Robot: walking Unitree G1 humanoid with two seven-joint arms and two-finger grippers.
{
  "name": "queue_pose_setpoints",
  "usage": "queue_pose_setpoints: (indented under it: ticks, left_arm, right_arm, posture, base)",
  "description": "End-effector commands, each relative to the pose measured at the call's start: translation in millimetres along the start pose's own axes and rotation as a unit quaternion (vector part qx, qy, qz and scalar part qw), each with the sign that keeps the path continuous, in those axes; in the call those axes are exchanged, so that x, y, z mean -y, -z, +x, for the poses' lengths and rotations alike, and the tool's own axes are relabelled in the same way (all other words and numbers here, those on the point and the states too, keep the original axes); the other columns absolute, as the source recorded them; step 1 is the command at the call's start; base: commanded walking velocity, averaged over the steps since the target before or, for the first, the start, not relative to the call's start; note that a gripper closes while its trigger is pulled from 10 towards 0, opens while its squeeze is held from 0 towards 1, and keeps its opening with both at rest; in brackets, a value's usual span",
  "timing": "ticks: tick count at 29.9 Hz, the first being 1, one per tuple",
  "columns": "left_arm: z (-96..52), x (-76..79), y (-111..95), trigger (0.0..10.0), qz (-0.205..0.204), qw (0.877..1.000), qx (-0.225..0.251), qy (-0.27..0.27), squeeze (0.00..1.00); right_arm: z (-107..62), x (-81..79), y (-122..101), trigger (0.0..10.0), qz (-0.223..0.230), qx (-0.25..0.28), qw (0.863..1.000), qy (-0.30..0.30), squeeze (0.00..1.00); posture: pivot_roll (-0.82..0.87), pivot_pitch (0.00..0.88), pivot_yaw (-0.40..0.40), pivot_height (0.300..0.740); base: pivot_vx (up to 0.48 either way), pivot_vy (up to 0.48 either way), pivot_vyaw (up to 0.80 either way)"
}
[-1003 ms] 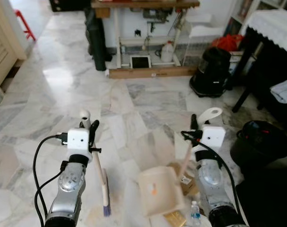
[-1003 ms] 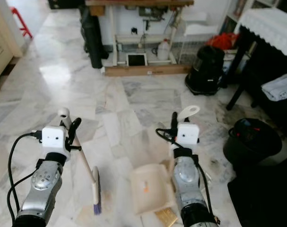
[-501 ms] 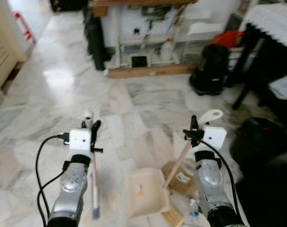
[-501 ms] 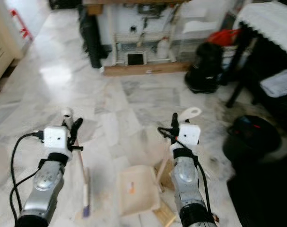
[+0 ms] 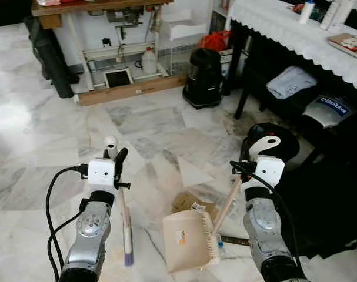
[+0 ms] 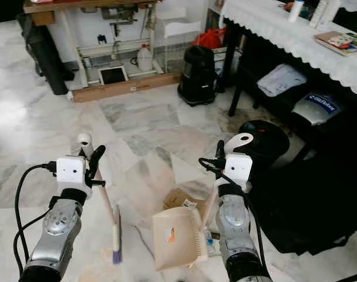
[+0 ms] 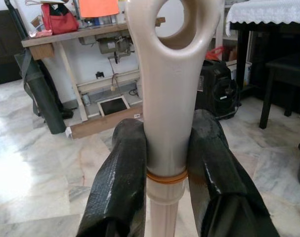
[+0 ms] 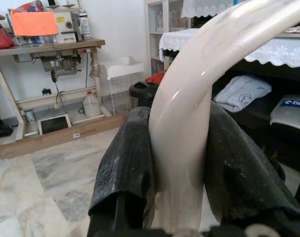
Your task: Sweep floor
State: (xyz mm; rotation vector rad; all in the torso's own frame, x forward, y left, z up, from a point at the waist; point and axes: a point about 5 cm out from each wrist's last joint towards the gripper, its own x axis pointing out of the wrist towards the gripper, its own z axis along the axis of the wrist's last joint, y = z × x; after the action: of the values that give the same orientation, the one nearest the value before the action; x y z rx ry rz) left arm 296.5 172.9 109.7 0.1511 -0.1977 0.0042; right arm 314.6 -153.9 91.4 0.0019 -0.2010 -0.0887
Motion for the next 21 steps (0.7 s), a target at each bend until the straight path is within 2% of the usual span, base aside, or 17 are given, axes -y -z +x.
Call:
queue_pose_setpoints:
  ticks: [1,12,17,21]
  left_arm:
    - [4.1,-5.0,-12.7,10.0,0.005,0.999,0.033,-0.008,0.00]
    - [5.6,-4.0,-14.1,10.0,0.017,0.999,0.038,-0.005,0.00]
    - [5.0,-3.0,-14.2,10.0,0.016,0.999,0.039,-0.005,0.00]
    - [5.1,-1.9,-13.3,10.0,0.012,0.999,0.037,-0.004,0.00]
  right_arm:
    - [5.2,-2.3,-8.1,10.0,0.004,0.017,1.000,-0.002,0.00]
    - [5.4,-2.3,-8.5,10.0,0.003,0.019,1.000,-0.003,0.00]
    - [5.0,-2.7,-8.7,10.0,0.003,0.020,1.000,-0.005,0.00]
    - [5.4,-2.7,-8.2,10.0,0.002,0.018,1.000,-0.006,0.00]
  posture:
    - [0.00,0.081,0.004,0.740]
    - [-0.01,0.065,0.005,0.740]
    - [-0.01,0.064,0.005,0.740]
    - [-0.01,0.059,0.004,0.740]
  base:
    - [0.000,0.000,-0.80]
    - [0.000,0.000,-0.80]
    - [0.000,-0.338,-0.80]
    - [0.000,0.000,-0.80]
